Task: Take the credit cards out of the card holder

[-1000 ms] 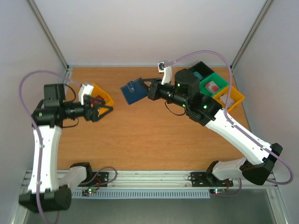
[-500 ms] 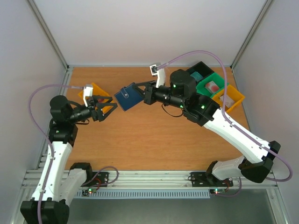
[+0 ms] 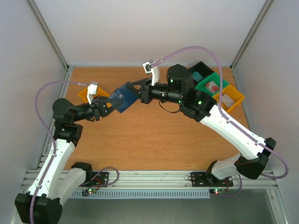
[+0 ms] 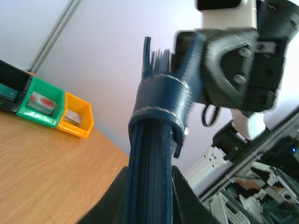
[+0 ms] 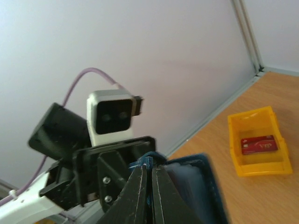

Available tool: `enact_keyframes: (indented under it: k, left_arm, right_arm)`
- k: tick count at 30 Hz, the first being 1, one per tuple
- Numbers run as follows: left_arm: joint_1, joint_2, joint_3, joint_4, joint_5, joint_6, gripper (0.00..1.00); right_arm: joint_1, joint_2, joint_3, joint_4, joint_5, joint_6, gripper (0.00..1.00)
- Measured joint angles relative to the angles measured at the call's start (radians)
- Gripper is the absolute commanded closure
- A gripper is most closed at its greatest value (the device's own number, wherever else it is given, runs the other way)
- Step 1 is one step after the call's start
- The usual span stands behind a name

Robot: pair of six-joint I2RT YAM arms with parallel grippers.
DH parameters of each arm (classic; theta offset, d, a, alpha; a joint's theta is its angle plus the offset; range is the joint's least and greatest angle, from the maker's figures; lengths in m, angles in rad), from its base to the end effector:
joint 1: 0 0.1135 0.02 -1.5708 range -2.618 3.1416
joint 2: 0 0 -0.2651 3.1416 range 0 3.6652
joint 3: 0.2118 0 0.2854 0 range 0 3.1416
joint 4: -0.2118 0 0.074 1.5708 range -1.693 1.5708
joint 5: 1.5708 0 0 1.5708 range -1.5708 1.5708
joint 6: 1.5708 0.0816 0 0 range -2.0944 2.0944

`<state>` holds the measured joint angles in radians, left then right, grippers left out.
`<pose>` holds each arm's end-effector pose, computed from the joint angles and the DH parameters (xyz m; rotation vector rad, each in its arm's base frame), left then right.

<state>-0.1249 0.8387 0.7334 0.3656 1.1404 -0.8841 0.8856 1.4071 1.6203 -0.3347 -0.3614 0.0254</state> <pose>0.2199 -0.1024 0.3688 0.5188 1.5878 -1.5267 0.2220 0.3172 0.4745 -0.9932 1.4819 0.9748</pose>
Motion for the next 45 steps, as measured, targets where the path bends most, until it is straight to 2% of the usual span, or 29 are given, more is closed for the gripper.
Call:
enact_keyframes:
  k: [3, 4, 6, 7, 8, 11, 14, 18, 20, 24, 28, 40, 43, 45]
  left_arm:
    - [-0.002, -0.017, 0.001, 0.016, 0.035, -0.012, 1.0]
    - [-0.002, -0.024, 0.003, 0.011, 0.043, -0.018, 1.0]
    - [-0.002, -0.042, 0.013, -0.036, 0.058, -0.001, 1.0]
    - [-0.002, -0.05, 0.037, -0.117, 0.058, 0.03, 1.0]
    - [-0.002, -0.055, 0.073, -0.222, 0.049, 0.102, 1.0]
    - [-0.002, -0.054, 0.19, -0.567, 0.0, 0.428, 1.0]
    - [-0.011, -0.04, 0.27, -0.968, -0.086, 0.906, 1.0]
    - [-0.037, 0.013, 0.324, -1.419, -0.159, 1.423, 1.0]
    - [-0.045, 0.059, 0.357, -1.593, -0.167, 1.628, 1.0]
    - [-0.053, 0.093, 0.401, -1.778, -0.164, 1.877, 1.0]
    - [-0.057, 0.092, 0.414, -1.836, -0.16, 1.971, 1.0]
    - [-0.058, 0.11, 0.41, -1.819, -0.15, 1.963, 1.0]
    - [-0.058, 0.11, 0.407, -1.805, -0.148, 1.949, 1.0]
    - [-0.058, 0.11, 0.402, -1.792, -0.14, 1.937, 1.0]
  right_arm:
    - [-0.016, 0.0, 0.0, -0.013, -0.022, -0.027, 0.98]
    - [-0.018, 0.0, 0.0, -0.015, -0.035, -0.038, 0.84]
    - [-0.021, -0.001, 0.015, -0.045, -0.066, -0.083, 0.28]
    - [-0.021, -0.001, 0.034, -0.092, -0.083, -0.116, 0.07]
    - [-0.022, -0.002, 0.053, -0.138, -0.088, -0.156, 0.02]
    - [-0.022, -0.019, 0.11, -0.308, -0.072, -0.303, 0.01]
    - [-0.022, -0.044, 0.158, -0.503, -0.026, -0.469, 0.01]
    - [-0.006, 0.022, 0.289, -0.772, -0.002, -0.665, 0.01]
    - [0.015, 0.097, 0.356, -0.864, -0.052, -0.744, 0.02]
    - [0.041, 0.245, 0.438, -0.947, -0.18, -0.843, 0.02]
    - [0.052, 0.348, 0.478, -0.998, -0.239, -0.896, 0.06]
    - [0.071, 0.38, 0.405, -1.05, -0.417, -0.936, 0.1]
    - [0.074, 0.366, 0.366, -1.03, -0.41, -0.928, 0.29]
    - [0.074, 0.346, 0.317, -0.985, -0.371, -0.902, 0.47]
